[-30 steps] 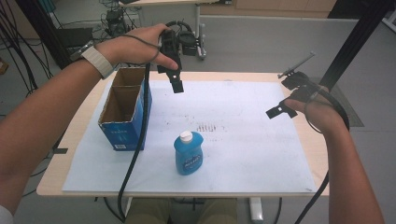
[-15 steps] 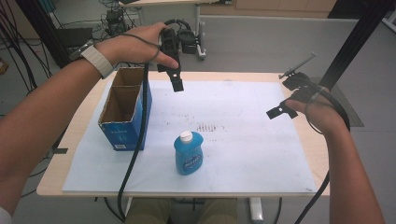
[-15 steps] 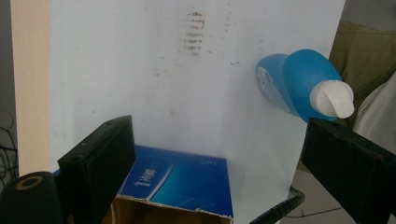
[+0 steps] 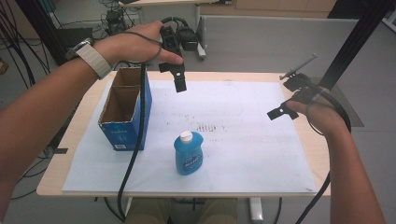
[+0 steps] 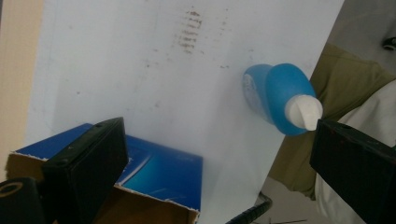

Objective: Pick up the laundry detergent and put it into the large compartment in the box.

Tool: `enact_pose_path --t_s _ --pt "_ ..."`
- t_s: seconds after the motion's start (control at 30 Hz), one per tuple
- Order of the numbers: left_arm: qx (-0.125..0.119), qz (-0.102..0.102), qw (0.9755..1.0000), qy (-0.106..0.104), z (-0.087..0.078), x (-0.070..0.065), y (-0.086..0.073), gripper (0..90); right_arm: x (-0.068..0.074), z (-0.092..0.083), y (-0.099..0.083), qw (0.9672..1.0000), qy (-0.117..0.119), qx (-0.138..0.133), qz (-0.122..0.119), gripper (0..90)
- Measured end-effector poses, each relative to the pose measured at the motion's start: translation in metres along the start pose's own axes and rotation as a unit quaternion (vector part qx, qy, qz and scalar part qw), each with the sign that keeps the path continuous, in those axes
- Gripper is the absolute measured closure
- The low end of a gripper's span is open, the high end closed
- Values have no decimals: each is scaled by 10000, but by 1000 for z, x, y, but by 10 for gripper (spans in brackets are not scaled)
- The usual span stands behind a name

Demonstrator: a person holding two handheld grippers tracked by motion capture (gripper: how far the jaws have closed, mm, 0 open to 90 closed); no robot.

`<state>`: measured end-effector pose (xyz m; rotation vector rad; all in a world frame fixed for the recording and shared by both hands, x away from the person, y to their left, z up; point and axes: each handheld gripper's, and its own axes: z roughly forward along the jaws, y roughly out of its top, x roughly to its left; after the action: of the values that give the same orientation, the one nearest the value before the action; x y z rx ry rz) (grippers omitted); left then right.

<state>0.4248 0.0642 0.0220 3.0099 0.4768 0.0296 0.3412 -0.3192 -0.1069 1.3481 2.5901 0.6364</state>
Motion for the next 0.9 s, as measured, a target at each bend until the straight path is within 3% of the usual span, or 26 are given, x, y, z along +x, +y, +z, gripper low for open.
enact_pose_path --t_s 0.37,0.57,0.7,0.87,0.9 --pt "-96 -574 9982 -172 1 -6 -4 102 -1 -2 -5 10000 0 -11 31 87" --pt "232 -836 9959 -264 7 -9 5 113 -2 0 -8 10000 15 0 36 87" --pt "210 -995 9945 -261 7 -10 5 99 -3 0 -10 10000 21 -16 47 87" --pt "47 -1276 9917 -163 8 -14 0 50 -2 0 -10 10000 20 -16 29 87" --pt "-63 -1466 9889 -227 8 -13 -5 50 -1 0 -11 10000 19 -21 27 87"
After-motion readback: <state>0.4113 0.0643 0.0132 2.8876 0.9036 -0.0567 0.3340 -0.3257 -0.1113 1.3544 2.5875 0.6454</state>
